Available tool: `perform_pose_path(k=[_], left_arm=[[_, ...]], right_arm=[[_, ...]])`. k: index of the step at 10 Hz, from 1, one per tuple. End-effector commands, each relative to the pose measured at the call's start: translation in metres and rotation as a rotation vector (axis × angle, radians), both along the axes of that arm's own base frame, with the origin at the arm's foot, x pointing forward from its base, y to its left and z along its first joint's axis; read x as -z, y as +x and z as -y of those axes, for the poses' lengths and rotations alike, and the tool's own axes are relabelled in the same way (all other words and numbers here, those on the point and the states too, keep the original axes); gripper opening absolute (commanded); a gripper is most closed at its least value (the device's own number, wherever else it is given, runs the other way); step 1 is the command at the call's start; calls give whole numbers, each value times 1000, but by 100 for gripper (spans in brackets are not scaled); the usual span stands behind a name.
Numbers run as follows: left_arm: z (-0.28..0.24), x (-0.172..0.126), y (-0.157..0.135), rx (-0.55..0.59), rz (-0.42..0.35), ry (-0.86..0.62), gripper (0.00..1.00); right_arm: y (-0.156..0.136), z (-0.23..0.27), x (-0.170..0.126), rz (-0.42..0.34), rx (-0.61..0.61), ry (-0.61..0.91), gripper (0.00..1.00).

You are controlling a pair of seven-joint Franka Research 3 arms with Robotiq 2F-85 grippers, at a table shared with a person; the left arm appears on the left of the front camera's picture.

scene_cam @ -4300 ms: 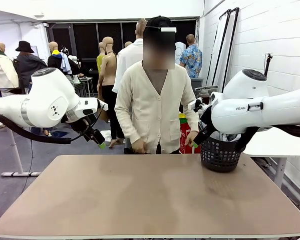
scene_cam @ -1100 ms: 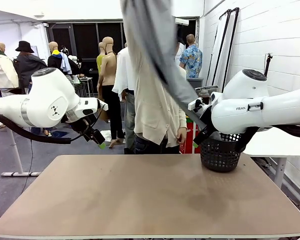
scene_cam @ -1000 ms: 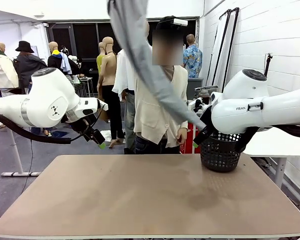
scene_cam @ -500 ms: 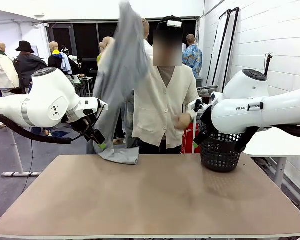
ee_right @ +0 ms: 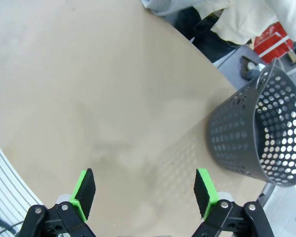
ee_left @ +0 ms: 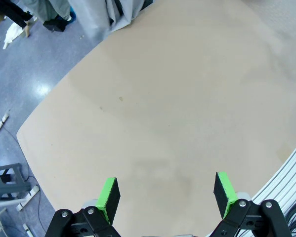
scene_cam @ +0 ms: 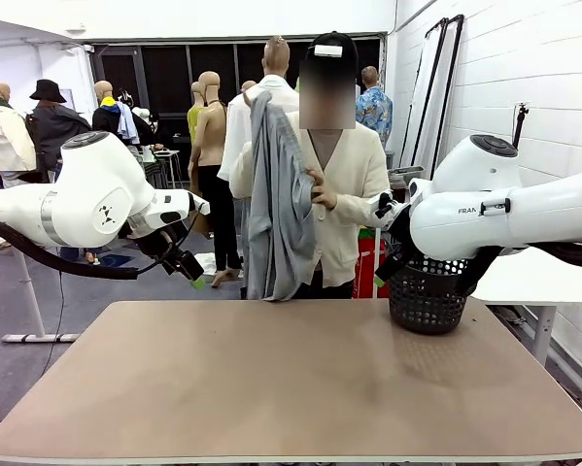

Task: Fold the training pants.
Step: Grab both ends of the Training pants handed by a person.

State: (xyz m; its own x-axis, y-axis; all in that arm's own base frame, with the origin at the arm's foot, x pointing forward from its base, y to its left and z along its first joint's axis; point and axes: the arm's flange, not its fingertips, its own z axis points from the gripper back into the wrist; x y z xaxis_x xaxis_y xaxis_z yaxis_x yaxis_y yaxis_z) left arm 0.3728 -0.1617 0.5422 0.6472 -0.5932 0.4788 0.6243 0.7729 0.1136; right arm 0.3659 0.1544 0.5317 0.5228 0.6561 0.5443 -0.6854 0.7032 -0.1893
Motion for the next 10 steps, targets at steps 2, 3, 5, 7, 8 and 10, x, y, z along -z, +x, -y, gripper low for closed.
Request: perform_pose_path(k=[2,3,5,7,8,10], left_arm=[[-1,1,1,-1,-2,0,100],[-1,1,1,-1,-2,0,100],[-1,1,1,-1,-2,0,100],[-1,1,1,-1,-2,0,100],[-1,1,1,-1,-2,0,100],[-1,1,1,-1,-2,0,100]], right_arm=[[0,1,0,-1,-1,3,100],[0,1,0,-1,-1,3,100],[0,1,0,-1,-1,3,100],[0,1,0,-1,-1,3,100],[0,1,0,-1,-1,3,100],[0,1,0,-1,-1,3,100]])
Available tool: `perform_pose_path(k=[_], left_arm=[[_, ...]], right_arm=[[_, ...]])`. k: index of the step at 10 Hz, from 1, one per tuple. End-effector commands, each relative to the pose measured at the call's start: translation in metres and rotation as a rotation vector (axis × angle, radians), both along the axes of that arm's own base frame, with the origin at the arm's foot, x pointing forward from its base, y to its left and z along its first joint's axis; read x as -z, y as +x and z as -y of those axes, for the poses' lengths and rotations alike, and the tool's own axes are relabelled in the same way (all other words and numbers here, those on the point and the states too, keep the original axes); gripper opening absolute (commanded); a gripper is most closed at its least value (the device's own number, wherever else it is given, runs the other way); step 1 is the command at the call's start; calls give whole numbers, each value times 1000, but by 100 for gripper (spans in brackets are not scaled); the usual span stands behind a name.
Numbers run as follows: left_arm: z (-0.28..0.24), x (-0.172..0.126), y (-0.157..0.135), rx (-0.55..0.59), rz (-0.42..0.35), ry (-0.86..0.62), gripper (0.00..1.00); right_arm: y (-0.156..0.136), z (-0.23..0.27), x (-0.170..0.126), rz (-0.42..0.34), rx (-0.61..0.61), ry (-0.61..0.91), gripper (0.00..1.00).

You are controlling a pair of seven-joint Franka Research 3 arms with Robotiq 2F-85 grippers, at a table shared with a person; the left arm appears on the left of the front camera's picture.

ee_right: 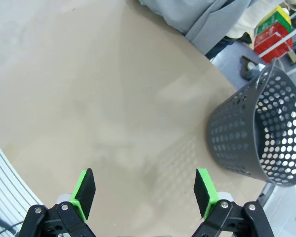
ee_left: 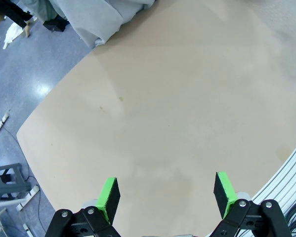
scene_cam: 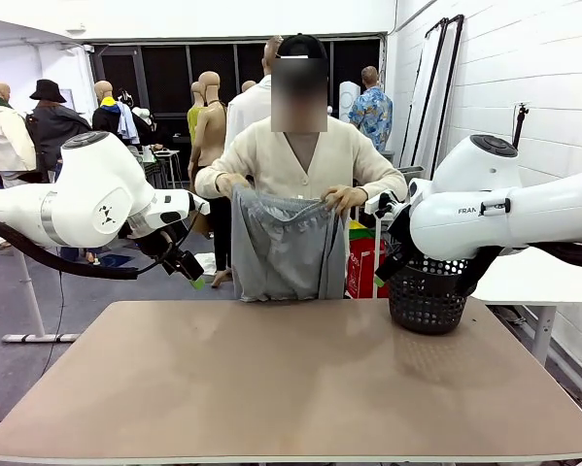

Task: Fold the training pants.
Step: Grab both ends of the Training pants handed by a person.

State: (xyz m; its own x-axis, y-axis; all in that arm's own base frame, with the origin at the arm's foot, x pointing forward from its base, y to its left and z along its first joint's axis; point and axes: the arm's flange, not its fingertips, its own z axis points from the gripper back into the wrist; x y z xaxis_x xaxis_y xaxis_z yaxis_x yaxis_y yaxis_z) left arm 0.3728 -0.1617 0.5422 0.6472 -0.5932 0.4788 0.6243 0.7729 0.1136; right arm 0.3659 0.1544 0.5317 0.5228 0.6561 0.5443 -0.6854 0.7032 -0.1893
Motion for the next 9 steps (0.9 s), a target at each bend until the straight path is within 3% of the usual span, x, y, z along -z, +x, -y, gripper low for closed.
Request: perform_pose_path(k=[1,9], left_arm=[[-1,1,1,-1,-2,0,100],[-1,1,1,-1,-2,0,100]], right_arm=[[0,1,0,-1,-1,3,100],[0,1,0,-1,-1,3,100]])
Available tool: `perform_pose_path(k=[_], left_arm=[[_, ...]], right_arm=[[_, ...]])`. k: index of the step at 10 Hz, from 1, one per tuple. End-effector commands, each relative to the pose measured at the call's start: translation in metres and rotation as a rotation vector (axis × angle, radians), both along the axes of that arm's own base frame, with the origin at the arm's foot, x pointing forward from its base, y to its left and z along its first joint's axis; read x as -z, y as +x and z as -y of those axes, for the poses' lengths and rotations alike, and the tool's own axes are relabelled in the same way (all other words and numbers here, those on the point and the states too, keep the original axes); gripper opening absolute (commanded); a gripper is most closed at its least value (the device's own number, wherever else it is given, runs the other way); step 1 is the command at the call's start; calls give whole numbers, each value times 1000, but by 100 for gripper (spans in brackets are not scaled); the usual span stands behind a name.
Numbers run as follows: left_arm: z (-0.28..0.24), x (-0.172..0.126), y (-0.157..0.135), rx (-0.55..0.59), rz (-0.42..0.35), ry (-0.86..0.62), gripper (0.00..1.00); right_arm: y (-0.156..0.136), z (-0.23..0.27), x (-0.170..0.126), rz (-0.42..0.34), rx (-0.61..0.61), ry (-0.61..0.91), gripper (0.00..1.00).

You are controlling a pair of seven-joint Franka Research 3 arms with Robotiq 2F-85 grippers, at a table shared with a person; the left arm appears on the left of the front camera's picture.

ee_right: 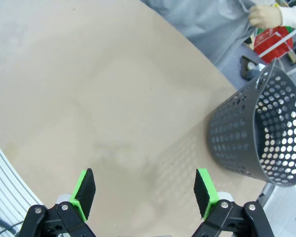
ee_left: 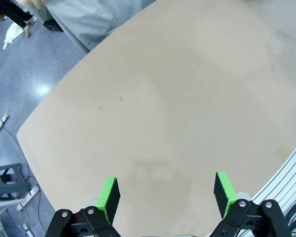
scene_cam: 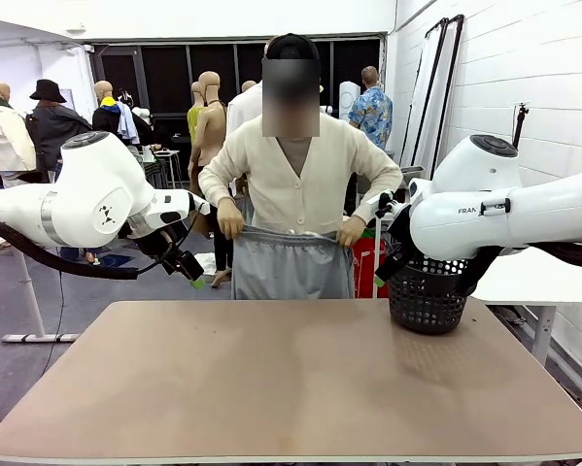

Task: Fold the training pants.
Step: Grab both ends of the Training pants handed by a person.

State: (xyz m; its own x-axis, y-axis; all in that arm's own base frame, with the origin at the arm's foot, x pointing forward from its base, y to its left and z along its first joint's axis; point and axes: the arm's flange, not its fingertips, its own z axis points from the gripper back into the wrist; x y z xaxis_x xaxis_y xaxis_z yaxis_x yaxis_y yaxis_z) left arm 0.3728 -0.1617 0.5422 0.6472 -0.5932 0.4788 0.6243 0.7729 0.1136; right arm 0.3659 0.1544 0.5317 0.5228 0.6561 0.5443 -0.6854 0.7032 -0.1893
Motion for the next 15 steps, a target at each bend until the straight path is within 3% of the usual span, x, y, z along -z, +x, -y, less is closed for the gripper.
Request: perform_pose_path(k=[1,15], left_arm=[[-1,1,1,-1,-2,0,100],[-1,1,1,-1,-2,0,100]], right_arm=[[0,1,0,-1,-1,3,100],[0,1,0,-1,-1,3,100]])
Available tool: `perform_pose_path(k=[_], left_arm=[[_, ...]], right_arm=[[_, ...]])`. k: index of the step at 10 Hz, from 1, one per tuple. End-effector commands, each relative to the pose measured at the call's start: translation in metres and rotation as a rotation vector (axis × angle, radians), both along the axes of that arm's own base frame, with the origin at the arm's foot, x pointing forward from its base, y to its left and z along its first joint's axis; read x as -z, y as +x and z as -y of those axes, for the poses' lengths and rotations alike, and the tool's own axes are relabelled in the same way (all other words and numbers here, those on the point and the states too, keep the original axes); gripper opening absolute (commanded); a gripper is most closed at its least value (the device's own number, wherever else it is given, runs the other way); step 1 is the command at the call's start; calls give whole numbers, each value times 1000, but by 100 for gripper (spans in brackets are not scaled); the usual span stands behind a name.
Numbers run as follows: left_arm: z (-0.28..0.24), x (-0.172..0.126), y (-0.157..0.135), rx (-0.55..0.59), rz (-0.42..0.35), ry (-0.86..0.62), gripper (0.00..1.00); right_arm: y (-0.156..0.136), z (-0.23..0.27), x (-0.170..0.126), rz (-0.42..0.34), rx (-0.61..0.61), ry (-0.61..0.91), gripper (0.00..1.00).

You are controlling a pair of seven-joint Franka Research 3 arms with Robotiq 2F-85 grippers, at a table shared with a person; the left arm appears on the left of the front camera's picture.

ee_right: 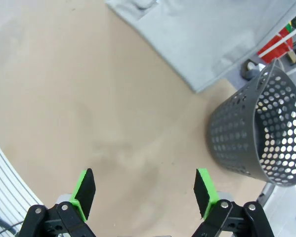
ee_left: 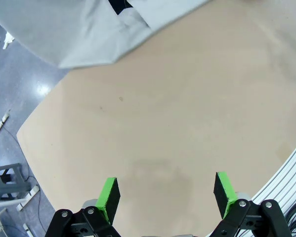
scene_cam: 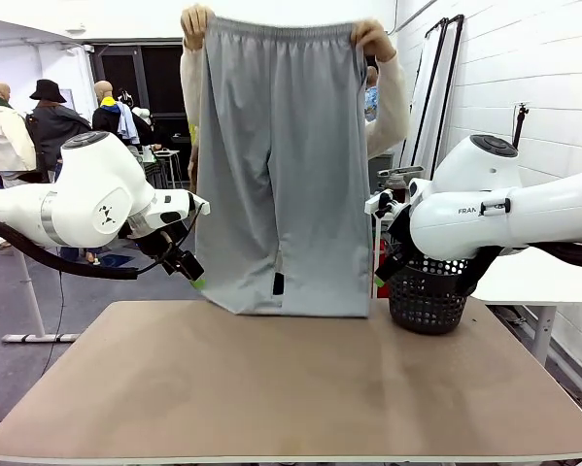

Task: Fold the training pants.
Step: Grab both ends of the Training pants handed by a person.

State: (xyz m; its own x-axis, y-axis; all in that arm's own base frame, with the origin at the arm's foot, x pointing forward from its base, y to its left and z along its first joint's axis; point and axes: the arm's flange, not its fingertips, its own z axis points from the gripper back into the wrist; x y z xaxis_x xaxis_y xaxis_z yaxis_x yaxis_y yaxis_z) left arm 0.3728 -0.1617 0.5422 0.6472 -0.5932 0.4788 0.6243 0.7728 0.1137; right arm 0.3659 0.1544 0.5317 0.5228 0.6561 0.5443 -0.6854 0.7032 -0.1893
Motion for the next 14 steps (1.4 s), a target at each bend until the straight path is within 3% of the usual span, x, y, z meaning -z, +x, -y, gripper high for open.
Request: perform_pose_path(k=[1,14], left_arm=[[-1,1,1,-1,-2,0,100],[-1,1,1,-1,-2,0,100]], right_arm=[[0,1,0,-1,-1,3,100],[0,1,0,-1,-1,3,100]])
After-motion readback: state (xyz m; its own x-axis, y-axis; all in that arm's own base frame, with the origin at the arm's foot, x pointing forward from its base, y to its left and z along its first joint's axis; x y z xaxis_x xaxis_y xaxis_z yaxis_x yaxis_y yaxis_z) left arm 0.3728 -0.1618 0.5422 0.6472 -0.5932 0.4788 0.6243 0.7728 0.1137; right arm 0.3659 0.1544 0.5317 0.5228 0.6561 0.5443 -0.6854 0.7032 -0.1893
